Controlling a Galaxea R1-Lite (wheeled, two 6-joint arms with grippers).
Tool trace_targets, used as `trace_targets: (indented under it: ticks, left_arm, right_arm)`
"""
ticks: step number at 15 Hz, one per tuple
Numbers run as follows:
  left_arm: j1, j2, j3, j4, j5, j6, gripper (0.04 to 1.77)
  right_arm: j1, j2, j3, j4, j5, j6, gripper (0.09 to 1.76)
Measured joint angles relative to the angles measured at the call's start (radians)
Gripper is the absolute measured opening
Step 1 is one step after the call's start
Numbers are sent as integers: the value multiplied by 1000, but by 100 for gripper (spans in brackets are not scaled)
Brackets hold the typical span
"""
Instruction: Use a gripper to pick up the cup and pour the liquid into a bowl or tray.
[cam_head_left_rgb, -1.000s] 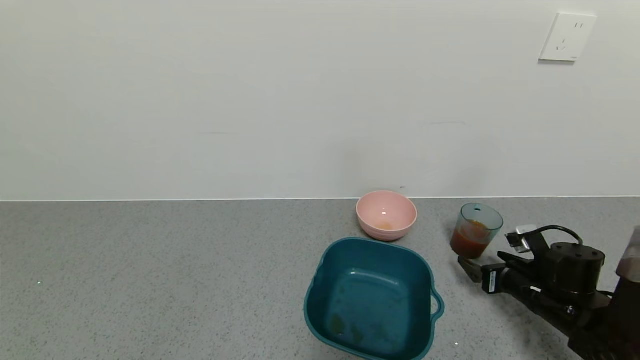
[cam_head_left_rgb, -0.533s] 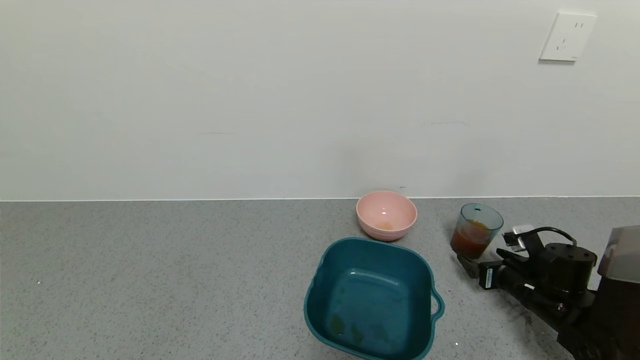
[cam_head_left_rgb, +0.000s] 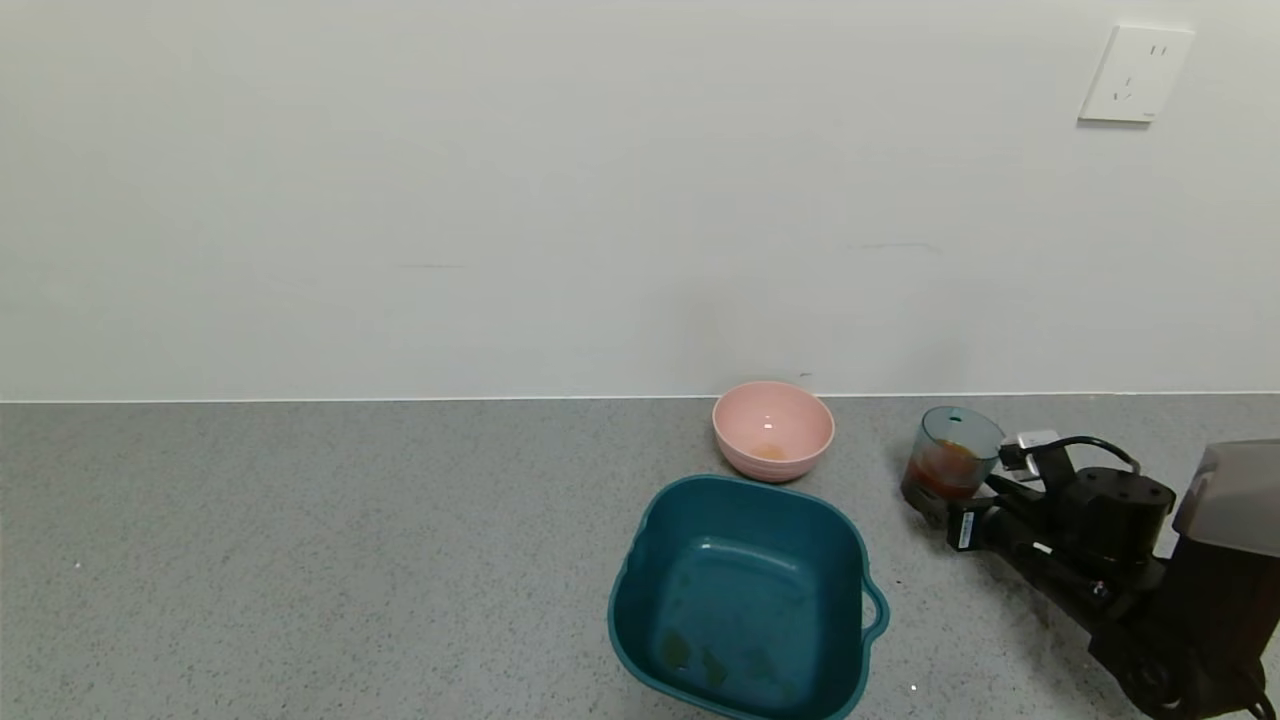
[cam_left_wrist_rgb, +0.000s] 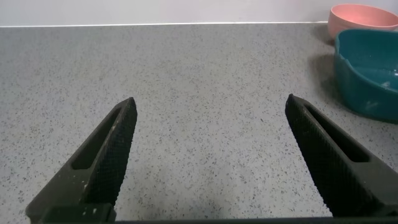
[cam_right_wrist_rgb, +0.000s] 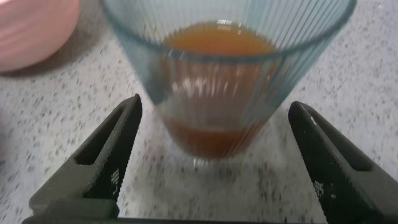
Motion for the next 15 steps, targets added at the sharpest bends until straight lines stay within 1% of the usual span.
trace_targets:
  ticks: [7,15]
  left_arm:
    - [0,0,0,0,0,0,172]
    - [0,0,0,0,0,0,172]
  right_arm:
    - [-7,19,-59,0,3,0,171]
    - [5,31,-86,0,3,1,171]
